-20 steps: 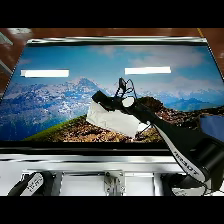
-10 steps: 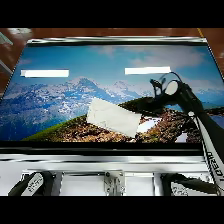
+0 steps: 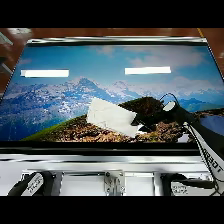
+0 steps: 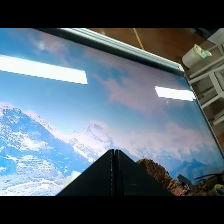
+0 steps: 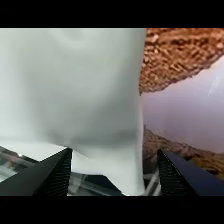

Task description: Fold the shirts.

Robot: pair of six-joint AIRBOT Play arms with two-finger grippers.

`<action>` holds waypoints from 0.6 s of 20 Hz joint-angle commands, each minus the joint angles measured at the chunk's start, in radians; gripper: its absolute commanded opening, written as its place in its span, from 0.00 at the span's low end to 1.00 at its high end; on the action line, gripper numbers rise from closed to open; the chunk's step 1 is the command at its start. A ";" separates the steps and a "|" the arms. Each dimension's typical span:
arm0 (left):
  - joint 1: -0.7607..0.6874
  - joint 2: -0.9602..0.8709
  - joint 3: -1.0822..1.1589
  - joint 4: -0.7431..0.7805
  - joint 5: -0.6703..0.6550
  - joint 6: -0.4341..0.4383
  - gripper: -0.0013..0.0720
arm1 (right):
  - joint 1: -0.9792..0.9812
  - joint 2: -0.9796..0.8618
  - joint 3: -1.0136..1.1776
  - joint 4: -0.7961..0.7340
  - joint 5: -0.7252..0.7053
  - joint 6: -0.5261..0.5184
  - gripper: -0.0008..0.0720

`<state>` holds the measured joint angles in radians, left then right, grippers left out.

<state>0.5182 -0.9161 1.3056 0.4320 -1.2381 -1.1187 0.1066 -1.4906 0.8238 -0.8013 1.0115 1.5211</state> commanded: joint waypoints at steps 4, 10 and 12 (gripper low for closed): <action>-0.070 0.001 -0.015 0.006 0.000 0.026 0.07 | 0.006 -0.033 0.013 0.278 -0.113 -0.282 0.09; -0.115 0.001 -0.015 0.006 -0.001 0.056 0.07 | -0.239 0.192 0.267 0.275 0.171 -0.401 0.09; -0.129 0.001 -0.015 0.006 -0.002 0.056 0.07 | -0.401 0.277 0.314 0.262 0.220 -0.358 0.09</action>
<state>0.4095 -0.9157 1.2907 0.4381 -1.2388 -1.0725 -0.1238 -1.3212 1.0531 -0.5442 1.1316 1.1503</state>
